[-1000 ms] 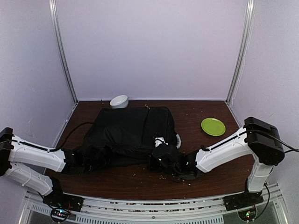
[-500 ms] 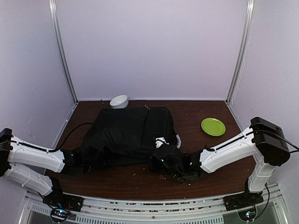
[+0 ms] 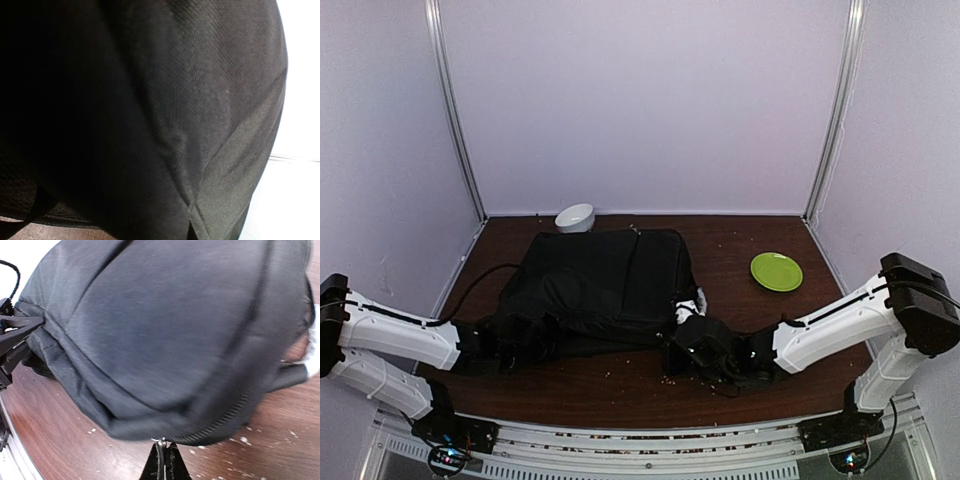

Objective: Pack the student bag
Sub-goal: Zip the student bag at the center of the board.

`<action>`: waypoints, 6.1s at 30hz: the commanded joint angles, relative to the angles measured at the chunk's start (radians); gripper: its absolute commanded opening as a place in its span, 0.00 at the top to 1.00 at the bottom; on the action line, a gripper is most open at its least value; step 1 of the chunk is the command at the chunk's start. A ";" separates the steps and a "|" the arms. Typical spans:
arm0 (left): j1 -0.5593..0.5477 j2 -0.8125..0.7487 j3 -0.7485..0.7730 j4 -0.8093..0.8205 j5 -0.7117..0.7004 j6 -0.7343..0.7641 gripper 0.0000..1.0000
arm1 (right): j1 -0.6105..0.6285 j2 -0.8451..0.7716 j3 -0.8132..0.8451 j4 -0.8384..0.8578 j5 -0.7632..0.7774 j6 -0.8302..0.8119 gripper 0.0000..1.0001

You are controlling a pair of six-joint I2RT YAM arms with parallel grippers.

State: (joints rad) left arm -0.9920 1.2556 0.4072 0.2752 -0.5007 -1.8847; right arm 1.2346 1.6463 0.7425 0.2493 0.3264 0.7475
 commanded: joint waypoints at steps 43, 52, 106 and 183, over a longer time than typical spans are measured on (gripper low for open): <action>0.250 -0.215 0.016 -0.335 0.367 0.676 1.00 | -0.112 -0.297 -0.162 -0.192 -0.116 -0.040 0.55; 0.268 -0.351 0.088 -0.568 0.331 1.007 1.00 | -0.230 -0.487 -0.139 -0.238 -0.191 0.014 0.28; 0.142 0.179 0.498 -0.427 0.531 0.897 0.02 | -0.180 -0.746 -0.269 -0.466 0.008 0.099 0.27; -0.030 0.253 0.597 -0.085 0.436 0.329 1.00 | 0.076 -0.307 -0.414 0.312 -0.077 0.204 0.50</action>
State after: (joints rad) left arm -1.0328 1.5814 0.9409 0.0505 -0.0273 -1.5539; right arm 1.3170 1.3056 0.3256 0.5037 0.2169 0.9398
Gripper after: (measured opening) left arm 0.035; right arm 0.508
